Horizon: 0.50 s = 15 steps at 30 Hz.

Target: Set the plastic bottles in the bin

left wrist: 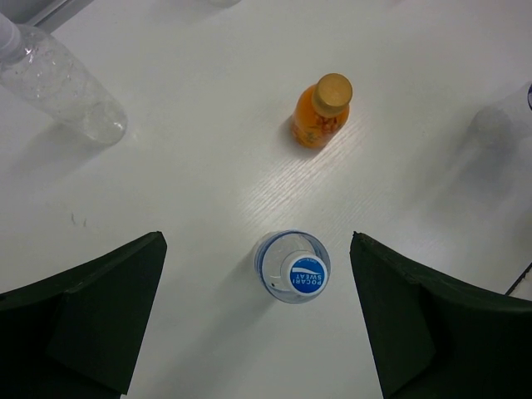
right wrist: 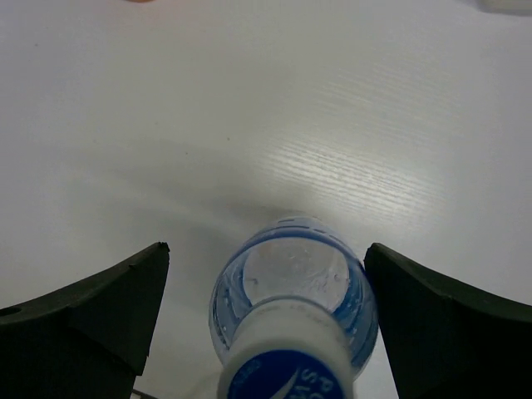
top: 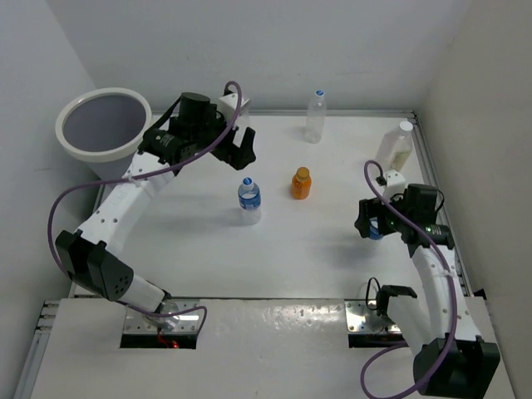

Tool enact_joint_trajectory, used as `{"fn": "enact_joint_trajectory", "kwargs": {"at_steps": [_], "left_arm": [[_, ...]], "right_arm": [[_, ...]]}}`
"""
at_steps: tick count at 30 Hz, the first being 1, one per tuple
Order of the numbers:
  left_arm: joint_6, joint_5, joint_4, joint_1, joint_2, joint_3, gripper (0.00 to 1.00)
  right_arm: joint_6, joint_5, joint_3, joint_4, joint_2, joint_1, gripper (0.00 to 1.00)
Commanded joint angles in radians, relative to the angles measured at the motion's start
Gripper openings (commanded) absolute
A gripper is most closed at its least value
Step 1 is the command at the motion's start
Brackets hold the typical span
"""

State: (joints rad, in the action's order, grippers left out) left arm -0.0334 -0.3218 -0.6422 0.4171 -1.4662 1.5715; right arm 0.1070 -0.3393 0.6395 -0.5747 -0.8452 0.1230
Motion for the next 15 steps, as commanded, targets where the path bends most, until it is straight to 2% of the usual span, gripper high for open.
{"fn": "enact_joint_trajectory", "kwargs": {"at_steps": [1,6,9,10,11,13,14,15], "left_arm": [[-0.014,-0.031,0.018,-0.006,-0.006,0.025,1.00],[-0.014,-0.040,0.018,-0.006,-0.026,0.035,1.00],[-0.026,-0.059,0.018,-0.006,-0.026,0.035,1.00],[-0.051,-0.088,0.018,-0.015,-0.026,0.024,1.00],[-0.063,-0.109,0.018,-0.024,-0.016,0.015,1.00],[-0.109,-0.170,0.018,-0.035,0.009,-0.017,1.00],[-0.126,-0.239,0.018,-0.047,0.018,-0.027,1.00],[-0.140,-0.272,0.018,-0.047,0.027,-0.027,1.00]], "right_arm": [[0.028,0.068,-0.052,0.134,0.031,0.004,1.00],[0.025,0.103,-0.106,0.186,0.015,0.009,0.99],[0.014,0.102,-0.127,0.228,0.018,0.015,0.79],[0.008,0.099,-0.129,0.239,0.018,0.015,0.67],[0.007,0.080,-0.123,0.239,0.014,0.020,0.62],[-0.010,0.057,-0.095,0.227,0.012,0.029,0.52],[-0.032,0.022,-0.063,0.198,0.006,0.033,0.41],[-0.049,-0.021,-0.019,0.187,0.005,0.035,0.34]]}}
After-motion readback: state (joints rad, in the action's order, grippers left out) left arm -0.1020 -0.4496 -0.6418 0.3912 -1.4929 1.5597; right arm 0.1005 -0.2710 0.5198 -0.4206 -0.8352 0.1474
